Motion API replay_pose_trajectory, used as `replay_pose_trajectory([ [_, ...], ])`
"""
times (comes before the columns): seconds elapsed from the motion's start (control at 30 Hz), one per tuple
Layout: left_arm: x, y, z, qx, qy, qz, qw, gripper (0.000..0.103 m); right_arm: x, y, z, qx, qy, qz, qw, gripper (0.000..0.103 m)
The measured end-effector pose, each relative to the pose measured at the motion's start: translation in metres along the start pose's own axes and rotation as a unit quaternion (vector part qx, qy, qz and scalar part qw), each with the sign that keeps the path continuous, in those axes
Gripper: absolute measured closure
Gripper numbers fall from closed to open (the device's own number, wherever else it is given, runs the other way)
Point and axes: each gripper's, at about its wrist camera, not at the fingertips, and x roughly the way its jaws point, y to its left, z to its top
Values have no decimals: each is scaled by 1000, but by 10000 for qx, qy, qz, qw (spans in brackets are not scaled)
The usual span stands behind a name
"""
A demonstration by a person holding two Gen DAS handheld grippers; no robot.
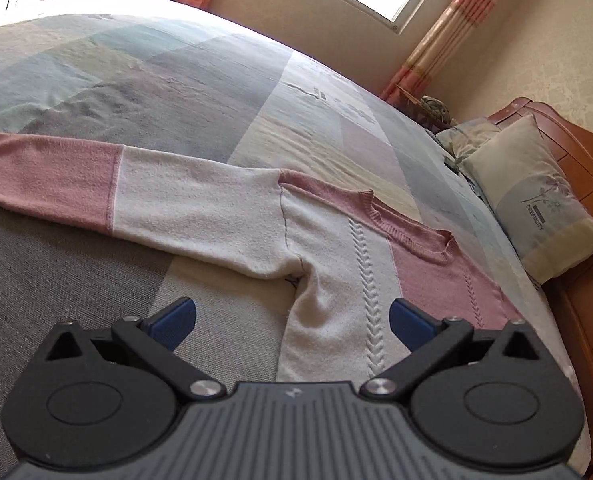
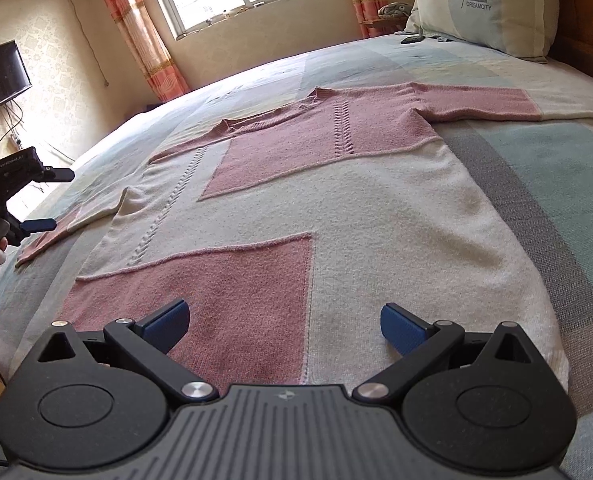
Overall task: Fold clothes
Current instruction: 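Roll and lower the left gripper along the sleeve toward its pink cuff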
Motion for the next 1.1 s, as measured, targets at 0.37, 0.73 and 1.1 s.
replay_pose_trajectory([
  [0.37, 40, 58, 1, -896, -306, -224, 9953, 1, 10, 22, -5, -637, 136, -2, 9979, 0],
  [0.73, 40, 108, 17, -1842, -616, -727, 9783, 1, 23, 39, -13, -1172, 183, -478, 9918, 0],
  [1.1, 43, 123, 30, -1969, -919, -143, 9760, 1, 10, 61, -20, -1524, -57, -59, 9883, 0],
])
